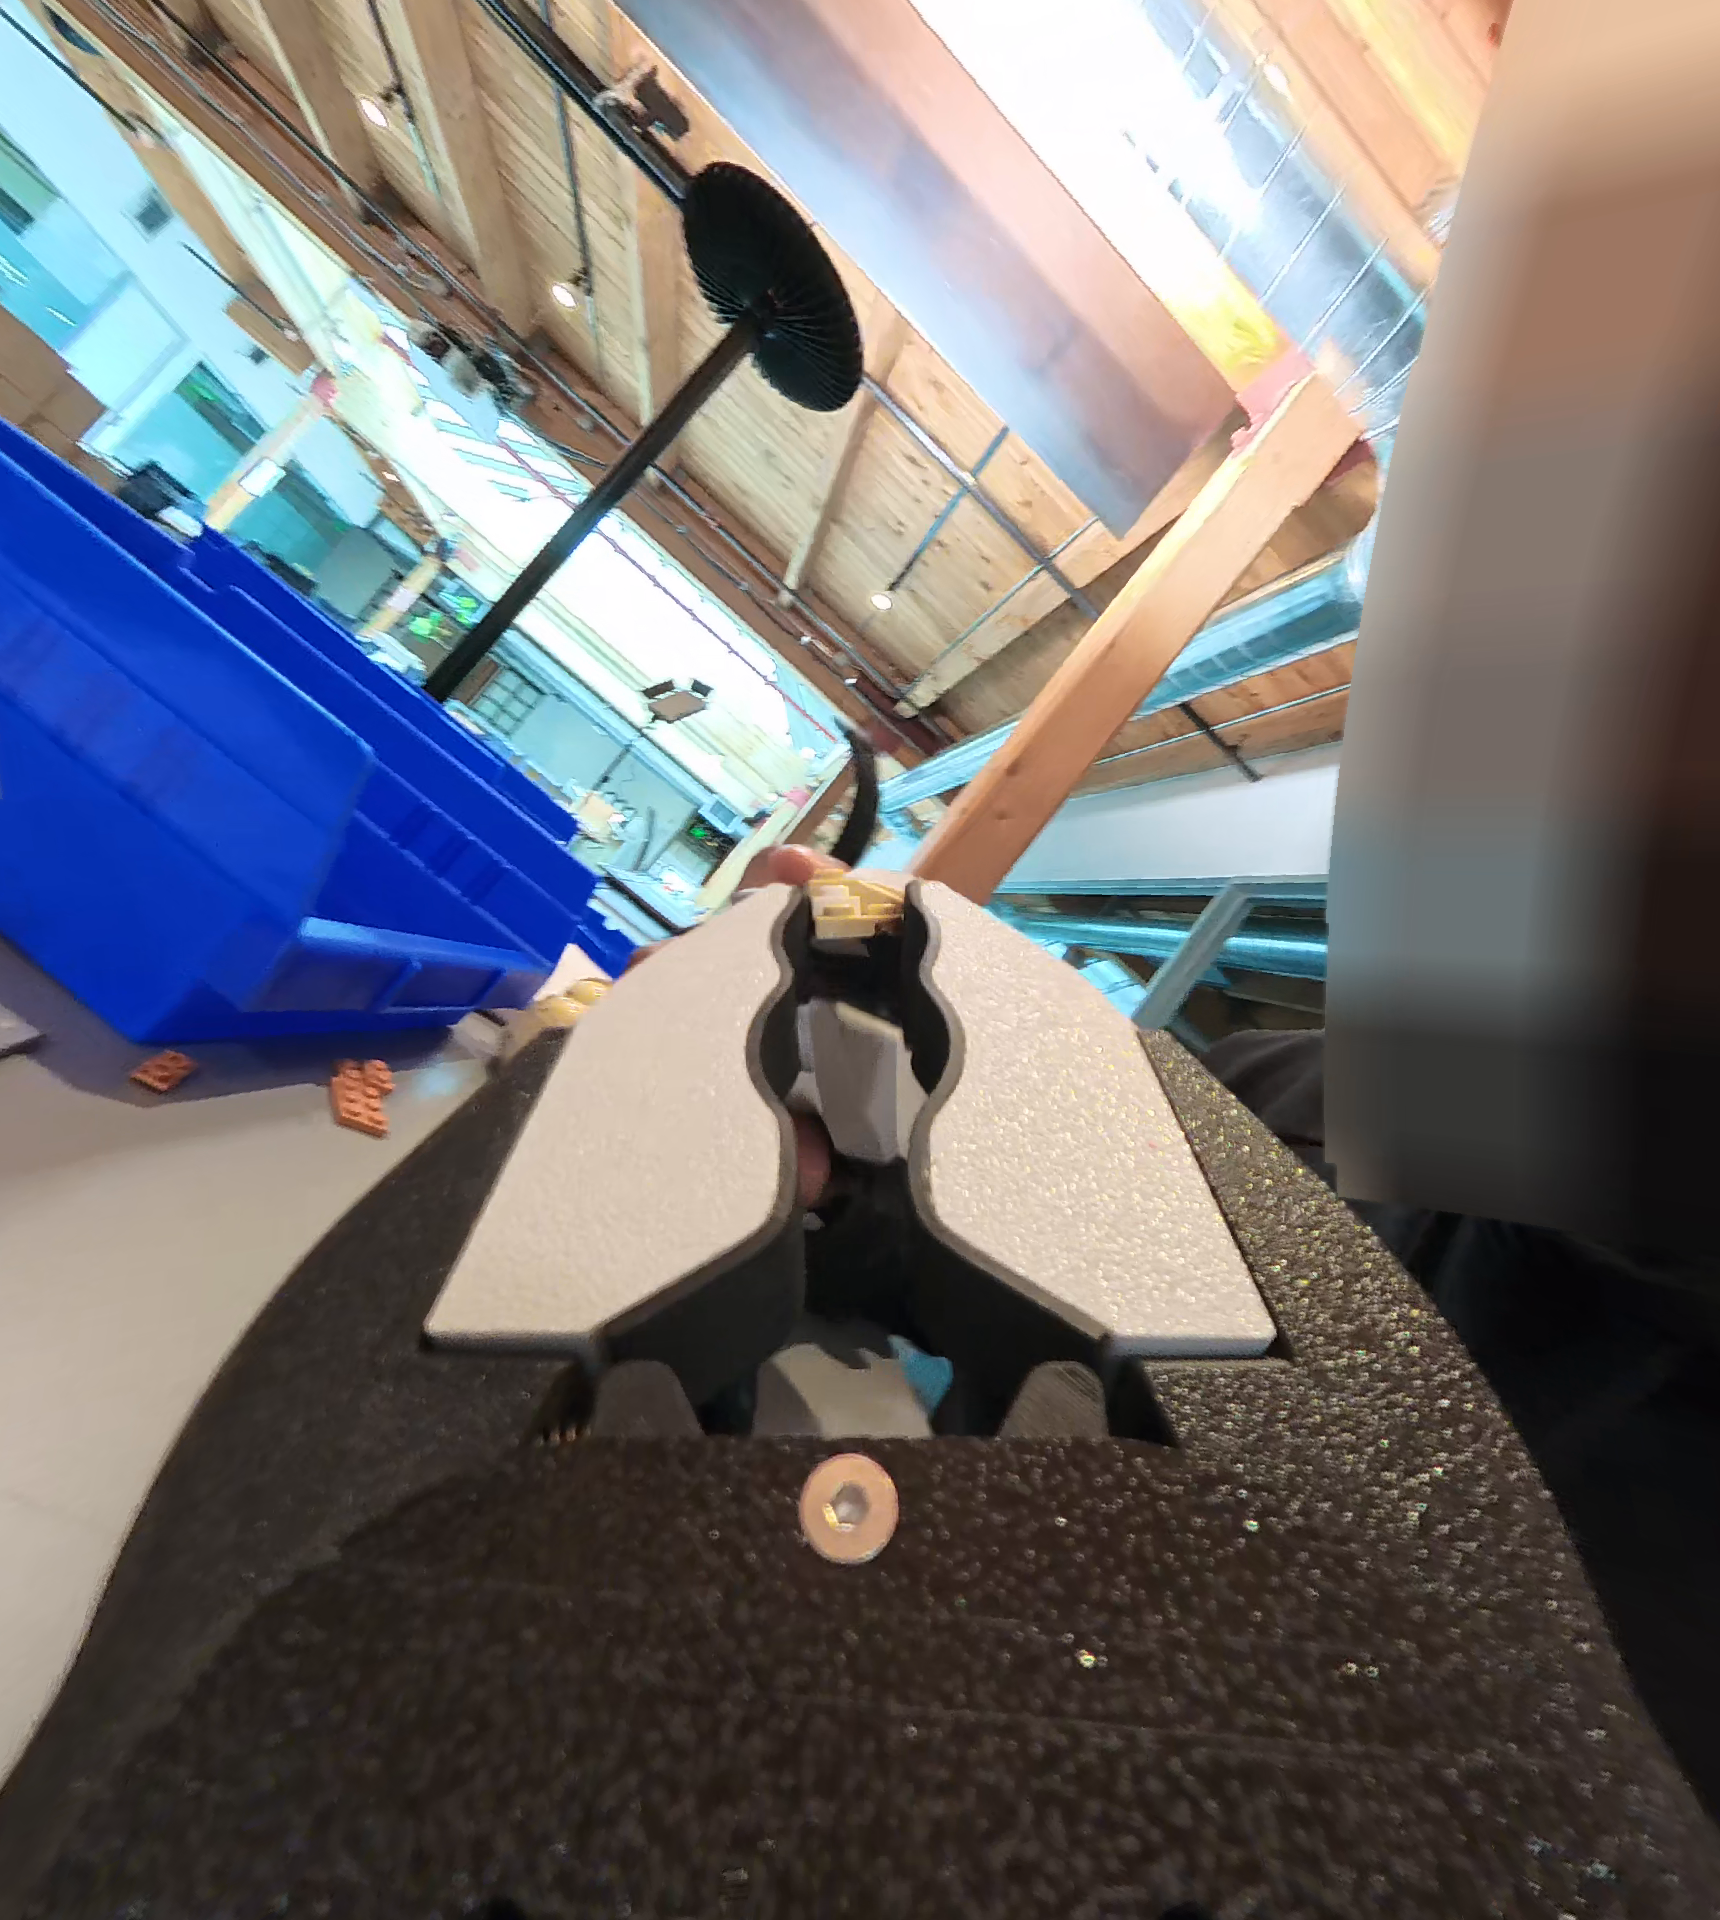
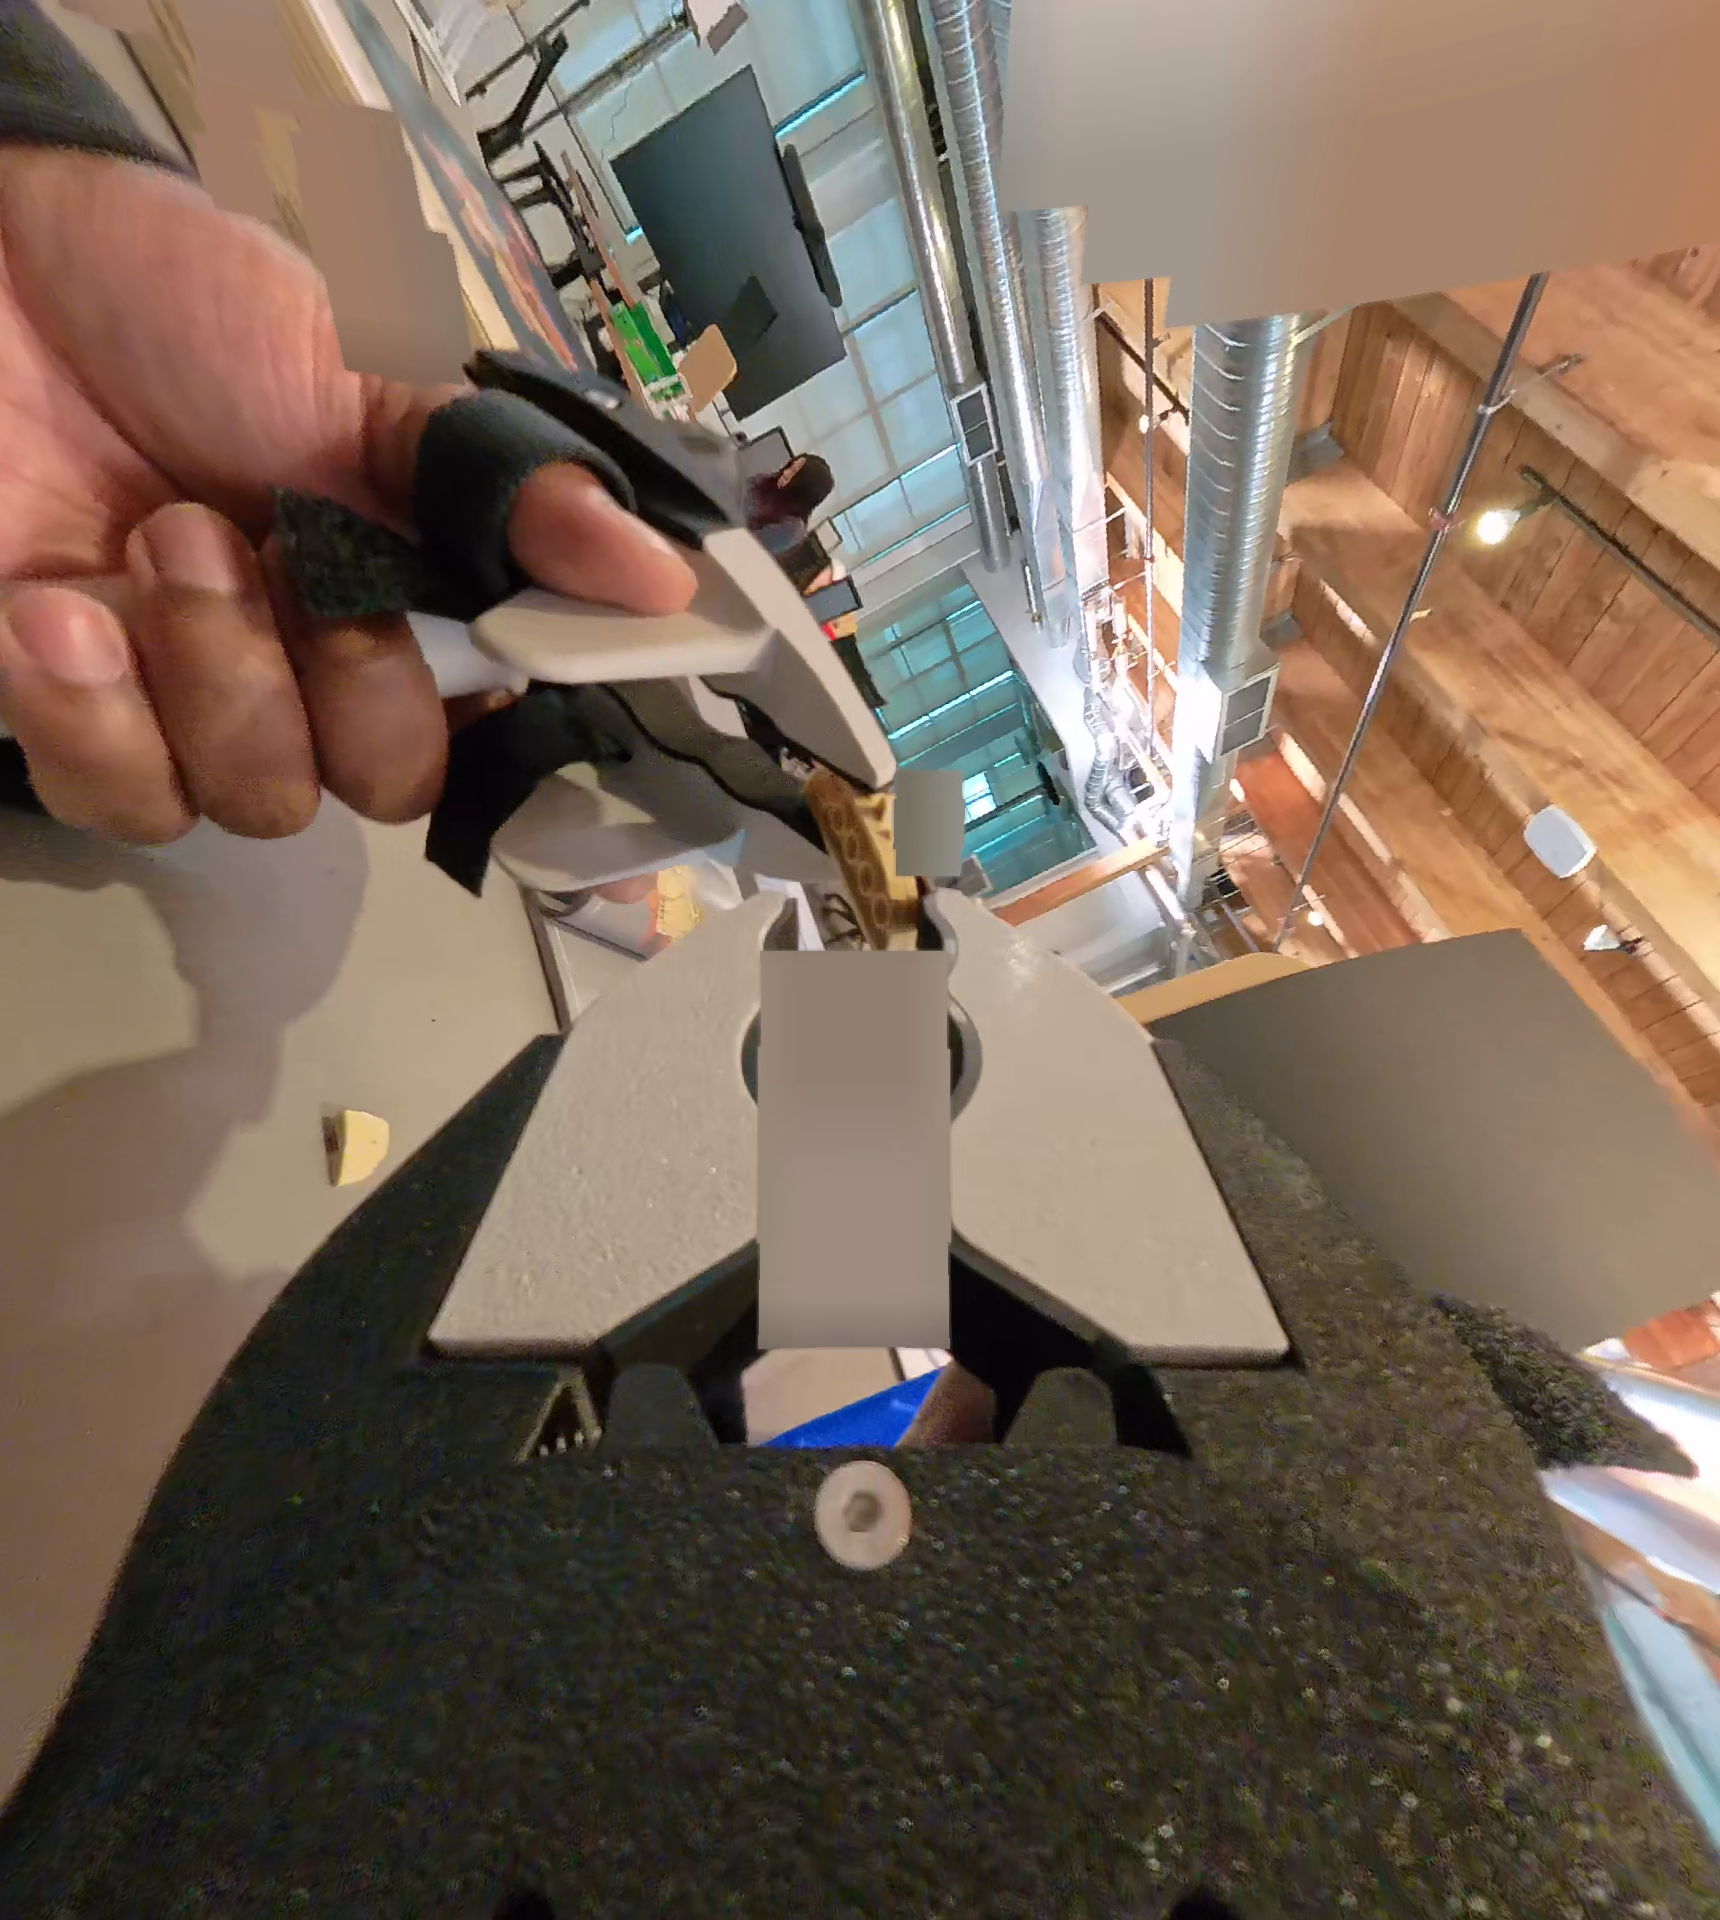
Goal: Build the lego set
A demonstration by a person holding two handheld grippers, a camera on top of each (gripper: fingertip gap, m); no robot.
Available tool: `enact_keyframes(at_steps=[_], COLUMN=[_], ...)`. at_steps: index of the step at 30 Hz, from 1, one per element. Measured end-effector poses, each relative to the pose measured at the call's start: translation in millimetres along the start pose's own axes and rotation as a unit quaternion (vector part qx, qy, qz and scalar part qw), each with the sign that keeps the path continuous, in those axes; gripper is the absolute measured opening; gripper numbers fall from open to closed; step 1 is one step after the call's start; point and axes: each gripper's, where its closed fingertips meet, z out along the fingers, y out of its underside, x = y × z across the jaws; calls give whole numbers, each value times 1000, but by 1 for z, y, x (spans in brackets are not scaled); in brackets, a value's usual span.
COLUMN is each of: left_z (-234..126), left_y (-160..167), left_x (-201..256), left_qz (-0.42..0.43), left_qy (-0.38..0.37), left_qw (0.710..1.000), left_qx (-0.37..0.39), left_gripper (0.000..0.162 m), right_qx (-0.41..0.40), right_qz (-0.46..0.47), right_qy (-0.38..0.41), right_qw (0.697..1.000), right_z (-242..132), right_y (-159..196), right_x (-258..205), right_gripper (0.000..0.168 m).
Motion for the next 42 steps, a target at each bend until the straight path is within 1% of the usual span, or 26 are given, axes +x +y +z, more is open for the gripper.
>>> enact_keyframes(at_steps=[4, 7, 10, 23, 28, 34, 36, 38, 42], left_z=[-1, 1, 1, 1, 1, 1, 2, 4, 3], left_y=[2, 7, 9, 10, 9, 10, 13, 16, 16], left_x=[-4, -2, -2, -1, -1, 1, 2, 4, 4], left_qz=[45, 65, 76, 92, 112, 120, 116, 113, 104], left_qy=[-26, -32, -34, -37, -37, -28, -24, -16, -12], left_qw=[998, 997, 996, 994, 992, 991, 991, 991, 992], left_qx=[-21, -36, -41, -52, -54, -61, -68, -74, -77], left_gripper=[16, 16, 16, 16, 16, 16, 16, 16, 16], right_qx=[-4, -11, -10, -9, -15, -19, -17, -14, -11], right_qz=[-30, -37, -38, -49, -45, -45, -46, -54, -48], right_qy=[14, 26, 26, 4, 29, 43, 43, 38, 26], right_qw=[999, 999, 999, 999, 998, 998, 998, 998, 998], right_z=[1, 1, 0, 0, 0, 0, -1, -1, -2], right_y=[-1, 1, 0, 1, 0, 1, 1, -1, -1], right_x=[-2, 1, 2, 0, 1, 4, 4, 1, 1], right_gripper=[21, 11, 8, 7, 8, 19, 18, 12, 11])
